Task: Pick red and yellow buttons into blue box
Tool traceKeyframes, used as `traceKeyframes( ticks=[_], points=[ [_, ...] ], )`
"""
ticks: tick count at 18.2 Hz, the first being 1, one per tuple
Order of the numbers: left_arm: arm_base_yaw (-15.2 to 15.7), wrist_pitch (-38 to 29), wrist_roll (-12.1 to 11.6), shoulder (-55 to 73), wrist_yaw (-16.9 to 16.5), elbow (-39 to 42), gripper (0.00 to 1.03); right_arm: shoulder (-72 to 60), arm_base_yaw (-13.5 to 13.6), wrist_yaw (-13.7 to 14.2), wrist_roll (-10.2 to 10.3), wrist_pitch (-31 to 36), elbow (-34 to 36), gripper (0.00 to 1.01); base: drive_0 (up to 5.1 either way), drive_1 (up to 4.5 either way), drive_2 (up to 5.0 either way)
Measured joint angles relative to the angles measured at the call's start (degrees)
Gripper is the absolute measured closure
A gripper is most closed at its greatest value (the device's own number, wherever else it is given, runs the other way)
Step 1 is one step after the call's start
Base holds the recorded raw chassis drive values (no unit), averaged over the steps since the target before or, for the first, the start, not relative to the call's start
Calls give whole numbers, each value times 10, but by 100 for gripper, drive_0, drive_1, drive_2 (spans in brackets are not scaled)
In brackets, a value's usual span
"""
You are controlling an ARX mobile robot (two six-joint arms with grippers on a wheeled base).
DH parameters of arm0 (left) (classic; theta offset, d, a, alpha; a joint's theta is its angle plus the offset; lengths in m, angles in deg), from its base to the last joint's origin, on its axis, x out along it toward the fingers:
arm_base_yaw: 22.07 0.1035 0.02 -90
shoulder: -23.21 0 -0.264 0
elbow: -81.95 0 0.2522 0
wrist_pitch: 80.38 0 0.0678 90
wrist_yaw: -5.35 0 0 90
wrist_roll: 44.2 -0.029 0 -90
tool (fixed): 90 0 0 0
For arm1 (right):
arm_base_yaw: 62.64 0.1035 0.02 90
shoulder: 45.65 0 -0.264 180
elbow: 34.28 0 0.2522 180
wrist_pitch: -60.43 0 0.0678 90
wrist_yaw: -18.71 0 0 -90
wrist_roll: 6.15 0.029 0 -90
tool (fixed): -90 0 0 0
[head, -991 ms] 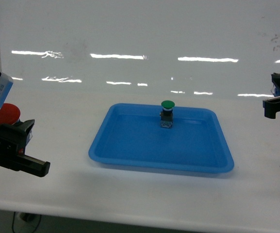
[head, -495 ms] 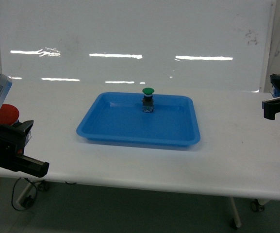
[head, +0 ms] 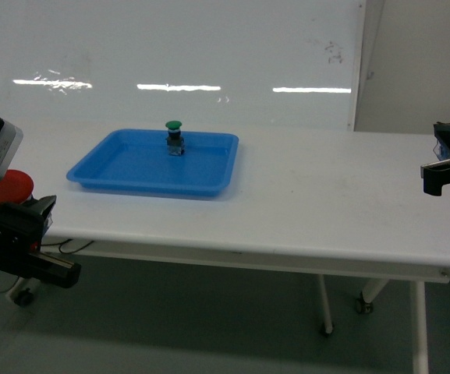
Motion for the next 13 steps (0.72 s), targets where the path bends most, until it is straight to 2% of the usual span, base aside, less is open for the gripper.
traceKeyframes(
  ticks=[13],
  points=[
    [0,-2,0,0,0,0,78,0,0,0,0,1,0,74,379,-60,-370]
  ],
)
